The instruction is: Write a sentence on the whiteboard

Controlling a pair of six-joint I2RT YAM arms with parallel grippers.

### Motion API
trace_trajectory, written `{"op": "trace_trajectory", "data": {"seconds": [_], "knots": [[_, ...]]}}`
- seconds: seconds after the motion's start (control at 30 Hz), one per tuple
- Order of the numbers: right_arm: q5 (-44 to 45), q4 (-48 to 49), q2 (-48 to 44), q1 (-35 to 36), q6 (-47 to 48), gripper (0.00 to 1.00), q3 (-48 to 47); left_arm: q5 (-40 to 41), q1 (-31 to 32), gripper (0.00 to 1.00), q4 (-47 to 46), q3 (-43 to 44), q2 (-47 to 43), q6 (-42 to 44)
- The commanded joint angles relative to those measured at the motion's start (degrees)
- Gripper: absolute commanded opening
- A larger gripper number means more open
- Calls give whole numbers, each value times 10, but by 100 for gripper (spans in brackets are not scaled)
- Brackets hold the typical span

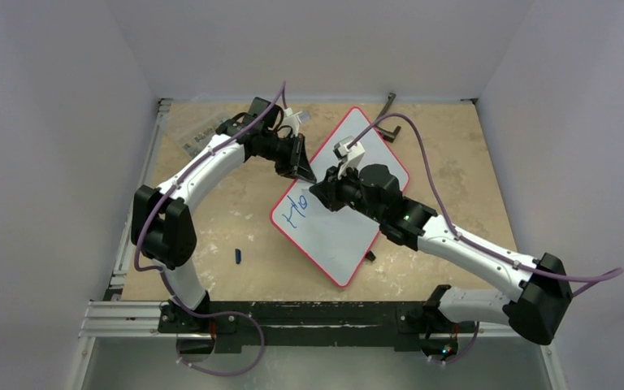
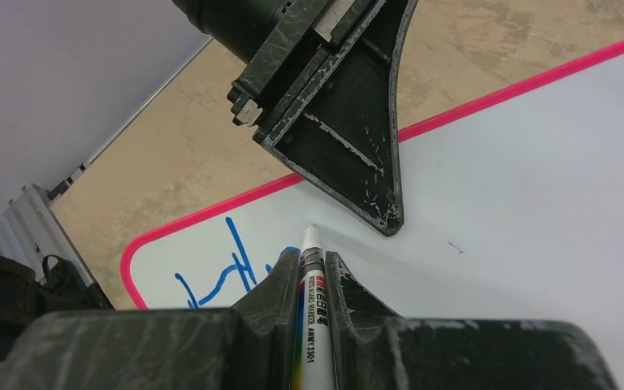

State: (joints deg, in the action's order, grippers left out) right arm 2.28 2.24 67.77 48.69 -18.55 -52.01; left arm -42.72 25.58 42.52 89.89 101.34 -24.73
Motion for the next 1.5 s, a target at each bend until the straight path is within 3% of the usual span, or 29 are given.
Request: {"op": "trace_trajectory", "data": {"seconds": [0.0,0.63,1.23,1.47], "knots": [[21,17,8,-1,3,0,-27,16,-3,0,-16,6,-38,-3],[14,16,-3,-2,-22,0,25,14,-1,0,-17,6,-35,-2],[14,-16,-103,-2,-60,0,137,15,-1,0,-16,8,-37,-1],[24,-67,-152,-1,-62,0,122,16,-1,0,-15,9,-38,0]]}}
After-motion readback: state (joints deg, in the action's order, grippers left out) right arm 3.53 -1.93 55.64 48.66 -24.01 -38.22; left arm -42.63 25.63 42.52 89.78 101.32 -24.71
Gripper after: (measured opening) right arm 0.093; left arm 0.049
